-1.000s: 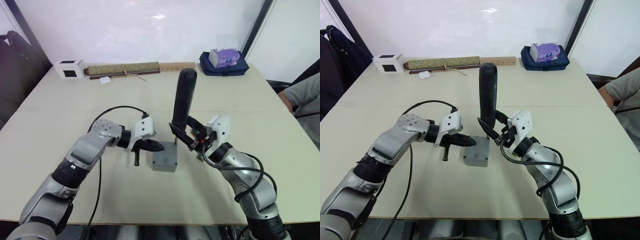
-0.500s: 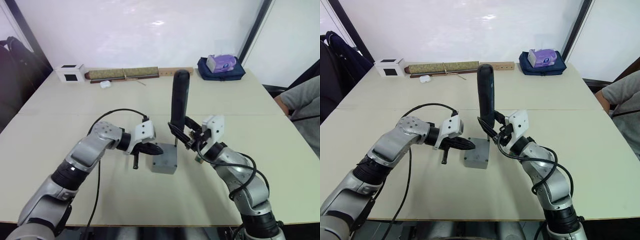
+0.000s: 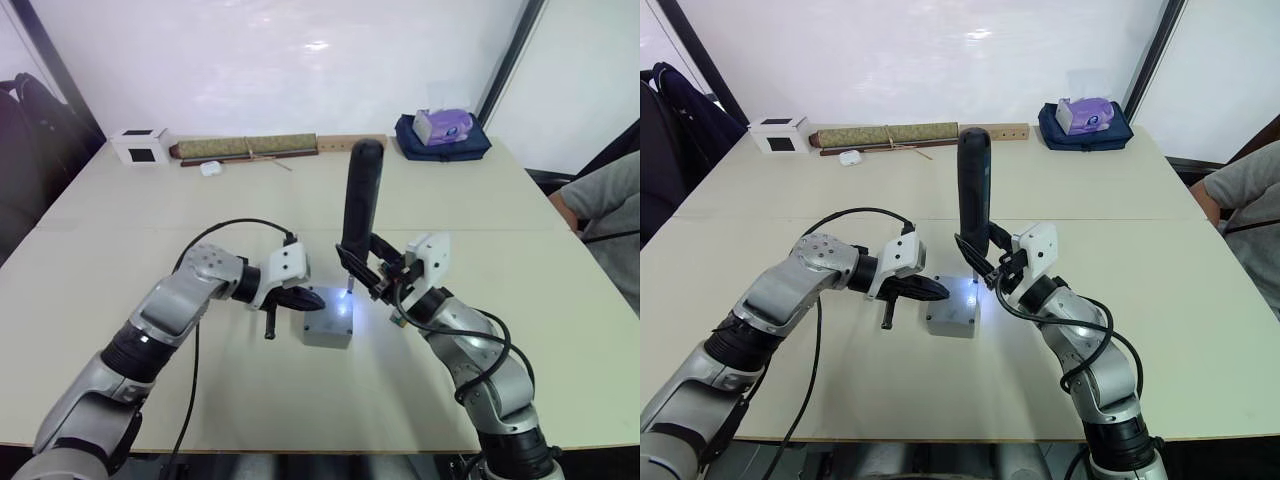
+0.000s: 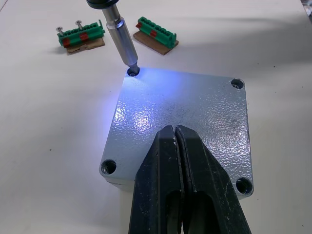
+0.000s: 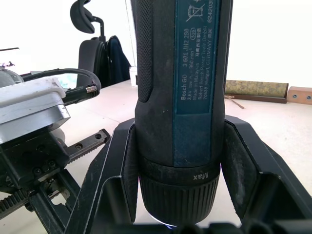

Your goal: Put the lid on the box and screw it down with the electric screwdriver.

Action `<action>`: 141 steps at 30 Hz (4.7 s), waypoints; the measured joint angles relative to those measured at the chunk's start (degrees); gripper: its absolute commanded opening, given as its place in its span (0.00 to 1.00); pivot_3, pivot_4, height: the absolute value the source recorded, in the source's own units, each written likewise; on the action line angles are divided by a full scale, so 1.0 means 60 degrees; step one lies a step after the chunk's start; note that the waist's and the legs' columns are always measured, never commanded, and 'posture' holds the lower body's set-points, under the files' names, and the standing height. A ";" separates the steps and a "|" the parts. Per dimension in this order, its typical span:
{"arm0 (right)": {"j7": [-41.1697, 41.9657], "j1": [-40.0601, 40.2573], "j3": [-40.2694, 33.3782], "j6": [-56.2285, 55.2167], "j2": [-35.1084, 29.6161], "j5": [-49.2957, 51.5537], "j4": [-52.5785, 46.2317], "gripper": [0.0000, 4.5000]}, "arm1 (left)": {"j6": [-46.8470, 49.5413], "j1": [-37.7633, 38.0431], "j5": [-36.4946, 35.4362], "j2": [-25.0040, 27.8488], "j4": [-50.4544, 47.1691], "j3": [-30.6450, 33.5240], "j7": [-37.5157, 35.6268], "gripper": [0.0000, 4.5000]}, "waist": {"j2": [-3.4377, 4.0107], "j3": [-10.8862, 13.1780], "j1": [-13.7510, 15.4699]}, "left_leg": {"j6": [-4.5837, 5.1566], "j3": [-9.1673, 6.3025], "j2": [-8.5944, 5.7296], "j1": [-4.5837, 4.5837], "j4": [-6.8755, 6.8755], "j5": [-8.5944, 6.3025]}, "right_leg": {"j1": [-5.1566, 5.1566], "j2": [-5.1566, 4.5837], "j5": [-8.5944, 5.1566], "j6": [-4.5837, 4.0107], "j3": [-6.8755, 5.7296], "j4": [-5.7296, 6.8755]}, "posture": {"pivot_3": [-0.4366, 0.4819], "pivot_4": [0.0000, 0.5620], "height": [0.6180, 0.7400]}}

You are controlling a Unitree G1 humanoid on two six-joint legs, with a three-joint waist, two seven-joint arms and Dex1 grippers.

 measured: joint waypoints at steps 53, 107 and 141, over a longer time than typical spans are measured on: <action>-0.5263 -0.2992 -0.7234 1.2154 -0.5052 0.6678 0.2071 0.39 | 0.1509 -0.0215 -0.2390 -0.1321 0.0015 0.1903 0.0584 0.00 | 0.0164 0.0271 -0.0049 | 0.0009 0.0019 -0.0024 -0.0260 -0.0016 -0.0003 | -0.0246 -0.0016 0.0024 0.0043 0.0009 -0.0033 | 0.48 0.27 1.00; 0.0706 -0.1047 -0.1442 0.6664 -0.6039 0.3400 -0.2388 0.99 | 0.0336 0.0362 -0.1442 0.0826 0.0539 0.1588 0.0405 0.00 | 0.0119 0.0346 0.0024 | 0.0005 0.0000 -0.0016 -0.0242 0.0027 -0.0001 | -0.0222 -0.0018 0.0025 0.0049 -0.0002 -0.0003 | 0.48 0.27 1.00; 0.0152 -0.0439 -0.0957 0.8569 -0.3936 0.5203 -0.3409 0.99 | -0.0329 -0.0326 0.0037 -0.0818 0.2161 0.0727 0.0912 0.00 | 0.0107 0.0346 0.0027 | 0.0004 -0.0008 -0.0028 -0.0234 0.0043 0.0000 | -0.0220 -0.0007 0.0026 0.0048 -0.0009 0.0028 | 0.48 0.27 1.00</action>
